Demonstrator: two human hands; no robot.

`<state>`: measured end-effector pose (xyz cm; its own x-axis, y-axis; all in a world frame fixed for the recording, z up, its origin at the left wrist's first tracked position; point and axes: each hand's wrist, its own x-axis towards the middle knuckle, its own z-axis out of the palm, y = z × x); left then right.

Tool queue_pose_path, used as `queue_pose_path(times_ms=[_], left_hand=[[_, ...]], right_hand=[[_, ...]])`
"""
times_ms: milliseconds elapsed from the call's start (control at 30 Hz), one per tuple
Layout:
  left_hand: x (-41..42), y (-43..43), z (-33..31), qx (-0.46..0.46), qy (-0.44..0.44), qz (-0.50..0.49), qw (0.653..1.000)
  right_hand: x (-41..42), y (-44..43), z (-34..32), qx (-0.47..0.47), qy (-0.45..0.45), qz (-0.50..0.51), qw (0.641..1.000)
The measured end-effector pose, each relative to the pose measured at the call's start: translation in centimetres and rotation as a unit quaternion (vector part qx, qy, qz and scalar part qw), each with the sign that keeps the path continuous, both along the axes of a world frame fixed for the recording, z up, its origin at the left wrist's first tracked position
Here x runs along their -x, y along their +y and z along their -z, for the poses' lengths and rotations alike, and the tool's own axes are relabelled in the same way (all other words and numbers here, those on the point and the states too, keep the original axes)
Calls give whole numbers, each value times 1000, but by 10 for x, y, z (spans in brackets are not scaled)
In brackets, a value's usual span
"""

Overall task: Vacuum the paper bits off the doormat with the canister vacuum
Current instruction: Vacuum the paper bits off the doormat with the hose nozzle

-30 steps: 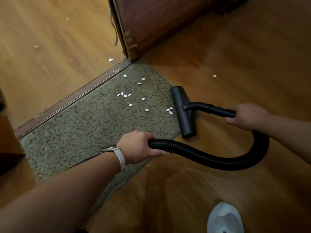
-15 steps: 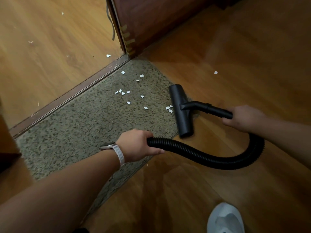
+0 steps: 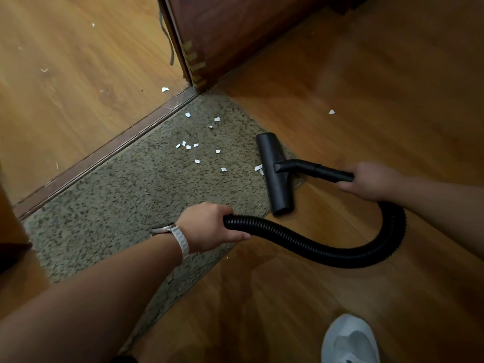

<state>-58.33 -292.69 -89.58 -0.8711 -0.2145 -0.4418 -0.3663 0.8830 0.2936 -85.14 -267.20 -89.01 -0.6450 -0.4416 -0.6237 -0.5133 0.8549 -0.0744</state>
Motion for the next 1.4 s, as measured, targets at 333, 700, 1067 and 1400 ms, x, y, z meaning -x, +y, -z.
queue_pose_path(times_ms=[333,700,1067,1400], left_hand=[[0,-1,2,3,-4,5,1000],[-4,-5,3,4,4,10,1000],[-4,-6,4,2,-2,9,1000],[-6,-8,1,-12,-1,6,1000]], right_hand=[[-2,-6,1,14,10,-14,1000],[-1,-28,-1,12,4,-44,999],[-1,-42,-6,-19,104,-162,981],[-1,-32,-4,7,-5,-38,999]])
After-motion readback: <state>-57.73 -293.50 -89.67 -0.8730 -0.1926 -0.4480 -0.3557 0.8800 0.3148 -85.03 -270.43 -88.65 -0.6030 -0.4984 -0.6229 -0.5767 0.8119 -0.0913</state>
